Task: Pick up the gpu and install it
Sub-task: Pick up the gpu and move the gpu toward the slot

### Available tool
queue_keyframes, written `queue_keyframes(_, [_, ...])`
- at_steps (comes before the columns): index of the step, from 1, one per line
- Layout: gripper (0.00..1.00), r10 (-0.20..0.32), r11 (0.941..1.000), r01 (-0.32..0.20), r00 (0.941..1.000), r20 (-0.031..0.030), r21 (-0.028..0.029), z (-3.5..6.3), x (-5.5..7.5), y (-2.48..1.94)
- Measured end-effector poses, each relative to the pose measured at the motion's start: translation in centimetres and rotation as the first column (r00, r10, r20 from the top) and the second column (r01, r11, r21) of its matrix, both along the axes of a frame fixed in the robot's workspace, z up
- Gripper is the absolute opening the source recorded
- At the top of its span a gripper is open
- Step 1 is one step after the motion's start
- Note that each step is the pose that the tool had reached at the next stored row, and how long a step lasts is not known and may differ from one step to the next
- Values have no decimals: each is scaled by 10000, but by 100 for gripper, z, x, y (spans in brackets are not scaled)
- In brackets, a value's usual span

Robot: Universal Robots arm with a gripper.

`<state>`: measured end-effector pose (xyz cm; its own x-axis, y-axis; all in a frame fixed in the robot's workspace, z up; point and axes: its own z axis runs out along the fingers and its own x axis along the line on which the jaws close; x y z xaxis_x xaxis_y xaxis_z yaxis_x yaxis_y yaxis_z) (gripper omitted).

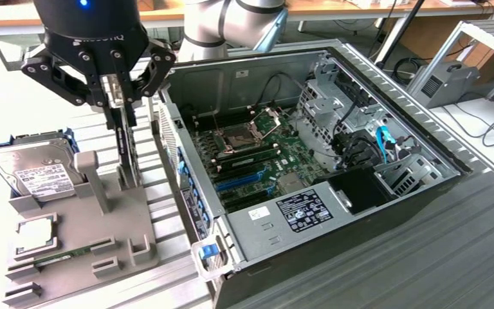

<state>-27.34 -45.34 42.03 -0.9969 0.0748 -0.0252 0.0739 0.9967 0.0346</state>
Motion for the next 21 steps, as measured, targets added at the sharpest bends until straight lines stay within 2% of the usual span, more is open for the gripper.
queue_keyframes(21, [26,0,10000,0,10000,0,-5,0,339,0])
